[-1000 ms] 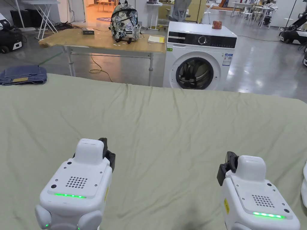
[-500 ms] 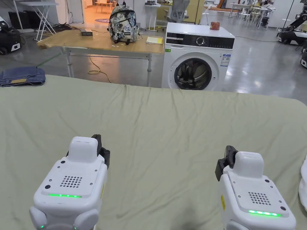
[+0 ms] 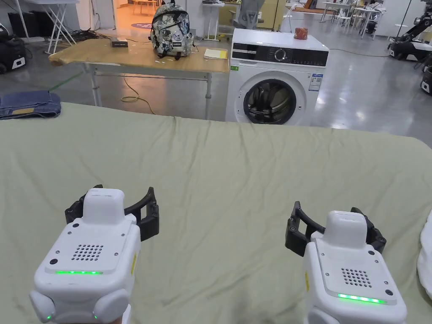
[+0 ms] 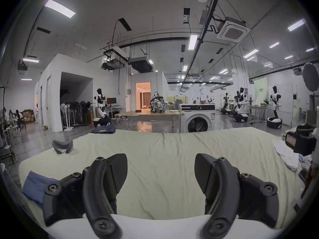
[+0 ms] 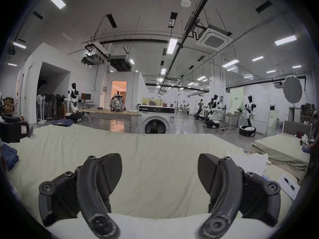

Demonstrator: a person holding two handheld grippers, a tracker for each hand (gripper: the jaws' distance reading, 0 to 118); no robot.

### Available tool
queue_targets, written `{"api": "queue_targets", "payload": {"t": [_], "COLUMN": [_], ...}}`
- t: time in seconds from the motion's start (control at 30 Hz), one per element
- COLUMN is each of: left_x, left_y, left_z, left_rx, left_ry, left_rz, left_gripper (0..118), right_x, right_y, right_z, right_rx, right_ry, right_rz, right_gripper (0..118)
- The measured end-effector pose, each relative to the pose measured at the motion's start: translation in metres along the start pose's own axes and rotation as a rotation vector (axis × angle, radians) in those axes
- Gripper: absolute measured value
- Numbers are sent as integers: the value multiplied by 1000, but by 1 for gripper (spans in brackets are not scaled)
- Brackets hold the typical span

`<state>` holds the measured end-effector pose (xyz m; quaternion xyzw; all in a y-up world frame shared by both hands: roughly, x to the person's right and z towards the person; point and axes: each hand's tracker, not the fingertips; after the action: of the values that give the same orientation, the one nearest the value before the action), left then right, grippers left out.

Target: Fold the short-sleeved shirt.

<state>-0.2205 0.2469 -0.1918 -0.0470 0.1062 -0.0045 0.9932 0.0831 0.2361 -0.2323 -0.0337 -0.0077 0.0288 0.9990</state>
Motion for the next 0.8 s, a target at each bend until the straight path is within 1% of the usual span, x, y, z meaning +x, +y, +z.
{"api": "queue_targets", "payload": {"t": [0.17, 0.33, 0.4, 0.5, 0.6, 0.67, 0.73, 0.8], "left_x": [0, 1, -1, -3, -4, -5, -8, -8], "left_y": [2, 2, 2, 2, 1, 1, 2, 3], "left_z": [-1, -2, -2, -3, -5, -7, -8, -8], "left_rx": [12, 25, 26, 32, 30, 13, -1, -14], "left_ry": [-23, -35, -52, -30, 17, 11, -1, -18], "left_rz": [-19, -65, -52, -17, -21, -17, -6, 3], "left_gripper": [81, 81, 81, 82, 84, 84, 84, 84], "right_x": [-1, 0, -1, 4, 4, 5, 7, 7], "right_y": [0, 1, 2, 4, 9, 11, 13, 15], "right_z": [-3, -7, -8, -11, -13, -13, -10, -9], "right_rx": [-11, -18, -17, -25, -44, -52, -56, -66], "right_ry": [5, 37, 20, 33, 27, 34, 64, 72], "right_rz": [-12, -16, -22, -73, -84, -93, -119, -137], "right_gripper": [94, 94, 94, 94, 94, 94, 94, 94]}}
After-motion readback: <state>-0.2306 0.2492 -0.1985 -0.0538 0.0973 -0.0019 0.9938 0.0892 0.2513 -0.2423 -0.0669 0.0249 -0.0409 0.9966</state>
